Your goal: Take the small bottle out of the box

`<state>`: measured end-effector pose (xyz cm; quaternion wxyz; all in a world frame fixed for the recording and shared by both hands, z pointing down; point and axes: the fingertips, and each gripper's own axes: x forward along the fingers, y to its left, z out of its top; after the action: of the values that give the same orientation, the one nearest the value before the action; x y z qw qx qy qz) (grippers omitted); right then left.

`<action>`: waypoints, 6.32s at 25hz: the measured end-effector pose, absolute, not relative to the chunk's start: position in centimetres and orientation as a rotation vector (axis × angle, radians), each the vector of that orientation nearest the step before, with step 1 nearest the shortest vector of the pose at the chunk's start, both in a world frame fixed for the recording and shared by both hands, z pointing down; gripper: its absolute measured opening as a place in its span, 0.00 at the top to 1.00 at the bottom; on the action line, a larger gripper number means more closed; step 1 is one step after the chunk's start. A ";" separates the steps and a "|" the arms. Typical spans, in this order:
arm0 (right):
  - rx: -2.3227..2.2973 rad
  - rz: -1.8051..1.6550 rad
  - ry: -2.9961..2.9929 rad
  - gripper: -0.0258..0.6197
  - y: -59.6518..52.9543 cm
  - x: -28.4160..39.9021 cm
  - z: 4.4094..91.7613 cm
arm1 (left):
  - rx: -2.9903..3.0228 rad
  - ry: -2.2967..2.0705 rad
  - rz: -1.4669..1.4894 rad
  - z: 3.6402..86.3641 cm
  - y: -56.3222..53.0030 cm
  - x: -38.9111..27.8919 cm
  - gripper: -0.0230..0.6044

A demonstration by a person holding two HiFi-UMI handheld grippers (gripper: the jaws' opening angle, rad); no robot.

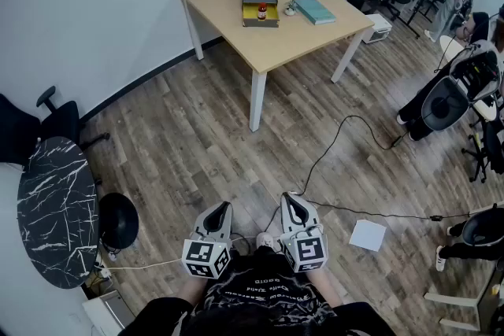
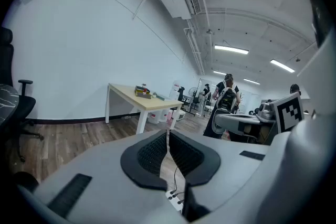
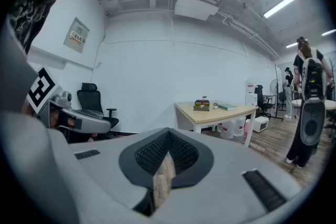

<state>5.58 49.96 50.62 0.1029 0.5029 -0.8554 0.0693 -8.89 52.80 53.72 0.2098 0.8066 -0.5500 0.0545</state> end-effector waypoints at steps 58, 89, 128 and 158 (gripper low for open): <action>1.476 0.303 -2.537 0.63 30.4 5.9 54.6 | 2.375 -1.410 0.168 55.0 31.9 -8.0 0.46; 1.430 0.349 -2.539 0.64 12.5 -3.4 54.9 | 2.408 -1.299 0.201 55.9 10.5 -15.9 0.46; 1.133 0.332 -2.679 0.64 -25.9 10.0 53.3 | 2.240 -1.607 0.203 55.2 -21.5 -2.0 0.46; 1.157 0.241 -2.602 0.63 -46.2 1.1 52.4 | 2.139 -1.665 0.155 55.7 -28.6 -10.8 0.46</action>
<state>1.08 -46.25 52.38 0.1416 0.4008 -0.9013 0.0834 -10.81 -28.59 55.68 0.2116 0.7699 -0.5995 0.0558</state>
